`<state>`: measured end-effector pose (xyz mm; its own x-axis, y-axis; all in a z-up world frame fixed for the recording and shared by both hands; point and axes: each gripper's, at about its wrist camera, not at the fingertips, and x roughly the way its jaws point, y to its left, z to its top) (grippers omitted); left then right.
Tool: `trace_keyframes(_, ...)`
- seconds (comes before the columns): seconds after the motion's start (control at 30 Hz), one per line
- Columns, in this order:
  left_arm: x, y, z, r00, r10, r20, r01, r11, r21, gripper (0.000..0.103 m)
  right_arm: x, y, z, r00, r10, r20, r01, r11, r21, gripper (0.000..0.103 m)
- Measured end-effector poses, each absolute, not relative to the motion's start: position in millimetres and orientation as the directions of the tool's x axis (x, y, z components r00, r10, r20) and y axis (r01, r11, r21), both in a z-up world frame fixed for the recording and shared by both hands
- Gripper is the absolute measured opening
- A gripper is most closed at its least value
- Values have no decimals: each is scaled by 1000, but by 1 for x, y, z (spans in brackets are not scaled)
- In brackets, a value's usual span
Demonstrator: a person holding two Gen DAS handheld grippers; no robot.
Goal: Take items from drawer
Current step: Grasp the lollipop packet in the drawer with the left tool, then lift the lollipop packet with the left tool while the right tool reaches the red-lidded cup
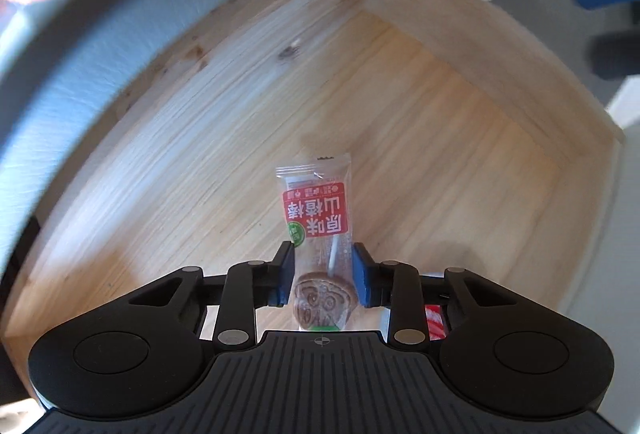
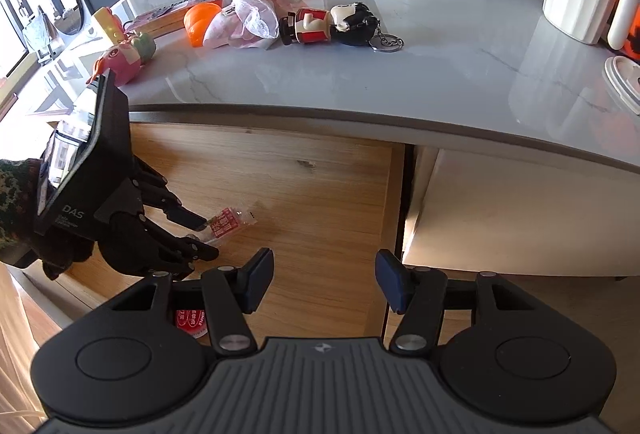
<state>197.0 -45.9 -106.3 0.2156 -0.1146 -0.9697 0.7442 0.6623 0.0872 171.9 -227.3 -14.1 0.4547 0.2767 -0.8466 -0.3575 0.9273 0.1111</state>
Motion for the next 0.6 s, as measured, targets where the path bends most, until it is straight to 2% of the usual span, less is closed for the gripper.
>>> trace_keyframes(0.23, 182, -7, -68, 273, -201, -941, 754, 652, 80, 33, 177, -220, -18, 396, 288, -872, -380, 916, 130, 57)
trace_keyframes(0.43, 175, 39, -56, 291, -275, -917, 716, 698, 18, 34, 198, -165, -44, 141, 330, -933, -470, 852, 230, 57)
trace_keyframes(0.53, 179, 58, -46, 316, -343, -885, 679, 733, -42, 33, 203, -127, -59, 43, 296, -954, -550, 804, 225, 57)
trace_keyframes(0.6, 178, 68, -41, 341, -339, -877, 667, 745, -28, 34, 203, -106, -68, 5, 258, -966, -606, 770, 202, 57)
